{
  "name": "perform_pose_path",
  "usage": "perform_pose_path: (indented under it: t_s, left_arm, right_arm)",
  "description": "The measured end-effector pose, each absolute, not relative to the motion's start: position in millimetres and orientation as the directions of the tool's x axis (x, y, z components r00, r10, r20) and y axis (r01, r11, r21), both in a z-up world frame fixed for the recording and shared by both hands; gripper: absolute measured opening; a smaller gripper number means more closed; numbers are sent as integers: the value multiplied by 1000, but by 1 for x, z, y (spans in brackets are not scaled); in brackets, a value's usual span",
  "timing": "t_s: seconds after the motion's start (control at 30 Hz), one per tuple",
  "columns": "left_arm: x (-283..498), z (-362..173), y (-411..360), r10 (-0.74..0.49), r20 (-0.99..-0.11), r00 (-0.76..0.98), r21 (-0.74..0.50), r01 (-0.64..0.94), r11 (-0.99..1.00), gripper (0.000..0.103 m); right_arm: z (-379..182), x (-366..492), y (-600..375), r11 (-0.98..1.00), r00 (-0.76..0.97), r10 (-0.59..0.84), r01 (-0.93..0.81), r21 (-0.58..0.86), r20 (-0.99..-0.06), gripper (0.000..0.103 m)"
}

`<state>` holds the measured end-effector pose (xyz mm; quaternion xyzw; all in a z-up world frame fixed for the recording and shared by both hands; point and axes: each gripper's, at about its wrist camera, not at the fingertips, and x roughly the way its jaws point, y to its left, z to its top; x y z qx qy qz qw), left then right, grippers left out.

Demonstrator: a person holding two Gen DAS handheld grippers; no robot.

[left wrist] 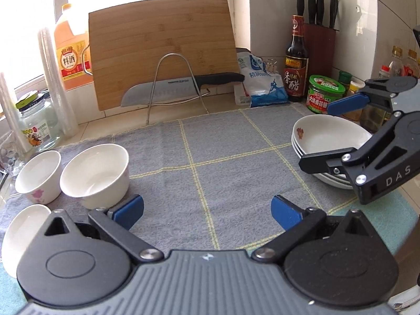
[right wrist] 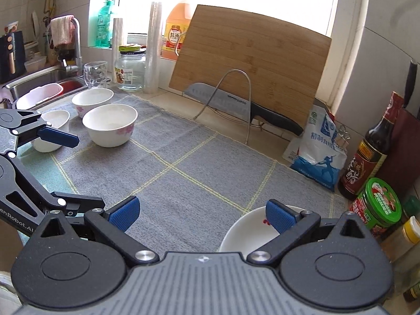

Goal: Organize plates and bowls
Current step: 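Reach the left gripper toward a white bowl near the sink, then close the left gripper on the rim of the white bowl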

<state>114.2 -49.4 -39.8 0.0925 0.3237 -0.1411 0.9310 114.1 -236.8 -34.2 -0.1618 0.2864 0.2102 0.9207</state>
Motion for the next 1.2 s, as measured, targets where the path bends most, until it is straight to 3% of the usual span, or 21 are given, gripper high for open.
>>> perform_pose_path:
  t_s: [0.23, 0.47, 1.2]
  left_arm:
    - [102, -35, -10, -166, -604, 780, 98, 280, 955, 102]
    - [106, -37, 44, -131, -645, 753, 134, 280, 951, 102]
    - [170, -53, 184, -117, -734, 669, 133, 311, 941, 100]
  right_arm:
    - [-31, 105, -198, 837, 742, 313, -511, -198, -593, 103]
    - [-46, 98, -137, 830, 703, 317, -531, -173, -636, 103]
    - [-93, 114, 25, 760, 617, 437, -642, -98, -655, 103]
